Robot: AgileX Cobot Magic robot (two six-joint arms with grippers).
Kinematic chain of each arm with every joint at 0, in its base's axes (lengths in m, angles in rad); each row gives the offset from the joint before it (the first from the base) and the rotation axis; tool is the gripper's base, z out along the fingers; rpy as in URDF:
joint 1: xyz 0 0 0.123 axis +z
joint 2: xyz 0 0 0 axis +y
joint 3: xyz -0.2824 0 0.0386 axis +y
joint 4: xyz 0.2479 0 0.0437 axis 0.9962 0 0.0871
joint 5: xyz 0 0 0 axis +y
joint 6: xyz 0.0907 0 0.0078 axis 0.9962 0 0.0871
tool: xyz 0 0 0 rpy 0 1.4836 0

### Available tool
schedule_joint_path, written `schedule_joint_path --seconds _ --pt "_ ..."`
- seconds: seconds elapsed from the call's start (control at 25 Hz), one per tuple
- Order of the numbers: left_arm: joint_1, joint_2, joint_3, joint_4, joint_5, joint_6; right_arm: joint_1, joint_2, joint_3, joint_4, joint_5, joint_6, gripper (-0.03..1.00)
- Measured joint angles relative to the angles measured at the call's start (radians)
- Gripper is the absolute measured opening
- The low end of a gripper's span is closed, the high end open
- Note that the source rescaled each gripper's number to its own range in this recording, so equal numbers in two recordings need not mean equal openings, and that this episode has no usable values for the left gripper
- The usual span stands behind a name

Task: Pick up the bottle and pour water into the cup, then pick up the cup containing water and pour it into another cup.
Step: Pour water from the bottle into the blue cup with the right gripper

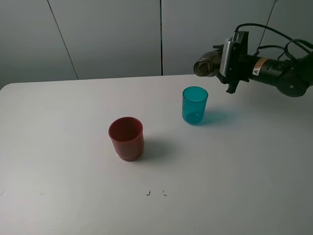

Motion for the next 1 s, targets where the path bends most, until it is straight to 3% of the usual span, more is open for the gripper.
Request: schedule_joint_path --seconds 1.0 --pt "0.000 0.000 0.000 0.000 0.000 0.000 0.000 0.000 0.000 0.049 0.015 -0.138 0.00"
